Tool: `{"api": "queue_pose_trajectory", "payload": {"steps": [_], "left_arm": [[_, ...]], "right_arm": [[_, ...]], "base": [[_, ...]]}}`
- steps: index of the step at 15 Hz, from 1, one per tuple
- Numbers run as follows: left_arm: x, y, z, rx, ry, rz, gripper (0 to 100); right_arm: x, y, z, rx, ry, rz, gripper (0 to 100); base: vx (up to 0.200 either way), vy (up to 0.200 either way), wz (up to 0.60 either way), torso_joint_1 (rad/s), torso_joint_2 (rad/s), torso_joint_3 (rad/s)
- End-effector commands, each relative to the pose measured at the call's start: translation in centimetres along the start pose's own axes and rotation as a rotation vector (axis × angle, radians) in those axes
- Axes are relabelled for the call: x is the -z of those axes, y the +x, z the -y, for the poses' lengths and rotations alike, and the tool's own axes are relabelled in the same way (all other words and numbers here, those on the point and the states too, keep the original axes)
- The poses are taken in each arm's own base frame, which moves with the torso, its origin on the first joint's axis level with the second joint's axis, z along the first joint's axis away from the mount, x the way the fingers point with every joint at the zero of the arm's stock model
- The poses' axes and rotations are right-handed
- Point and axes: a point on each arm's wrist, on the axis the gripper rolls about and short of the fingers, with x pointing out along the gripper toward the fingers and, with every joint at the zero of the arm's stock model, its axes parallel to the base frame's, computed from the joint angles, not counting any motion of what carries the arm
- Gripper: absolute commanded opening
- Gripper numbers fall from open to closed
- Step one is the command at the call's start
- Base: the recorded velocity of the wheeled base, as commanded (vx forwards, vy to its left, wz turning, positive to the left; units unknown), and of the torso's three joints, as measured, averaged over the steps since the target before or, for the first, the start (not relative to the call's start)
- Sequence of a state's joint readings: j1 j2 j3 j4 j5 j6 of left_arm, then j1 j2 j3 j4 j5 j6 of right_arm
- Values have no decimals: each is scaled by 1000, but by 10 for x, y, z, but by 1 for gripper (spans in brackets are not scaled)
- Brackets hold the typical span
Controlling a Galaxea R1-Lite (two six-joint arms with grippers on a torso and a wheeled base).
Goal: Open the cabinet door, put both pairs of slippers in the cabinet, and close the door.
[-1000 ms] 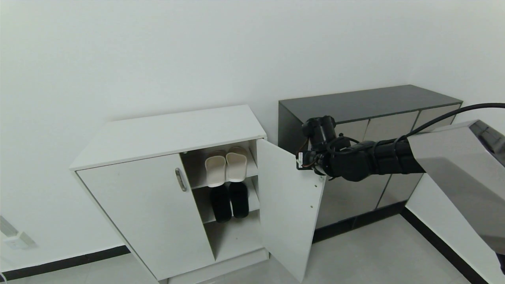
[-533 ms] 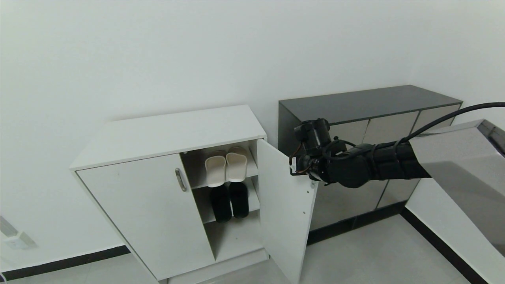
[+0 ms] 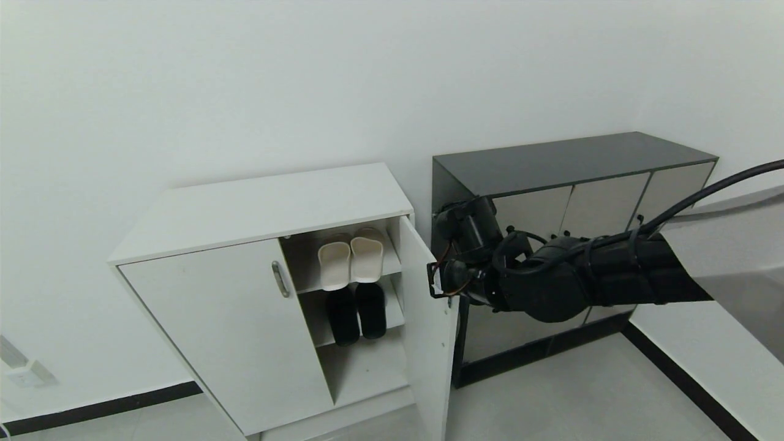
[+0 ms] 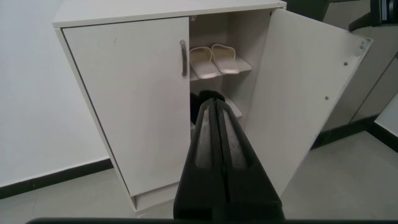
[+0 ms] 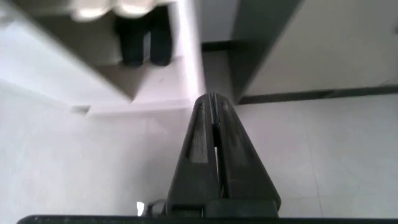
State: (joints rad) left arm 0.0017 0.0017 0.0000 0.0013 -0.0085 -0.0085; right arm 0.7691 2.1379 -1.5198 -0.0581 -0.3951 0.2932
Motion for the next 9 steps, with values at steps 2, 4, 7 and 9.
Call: {"api": "queue_pose_trajectory", "payload": {"steps": [2,4,7,9], "left_arm": [[0,0,0,1,-1,0,0],[0,0,0,1,-1,0,0],[0,0,0,-1,-1,0,0],[0,0,0,1,-1,0,0]], "right_arm": [[10,-15,-21,-61,-26,5,0],[8,-23,-29,-95,-26,23,0],[10,-25,-30,-113,-29,63,0],[12,-25,-27,-116,-60,93,0]], "base": [[0,0,0,0,0,0],[0,0,0,0,0,0],[0,0,0,0,0,0],[0,0,0,0,0,0]]}}
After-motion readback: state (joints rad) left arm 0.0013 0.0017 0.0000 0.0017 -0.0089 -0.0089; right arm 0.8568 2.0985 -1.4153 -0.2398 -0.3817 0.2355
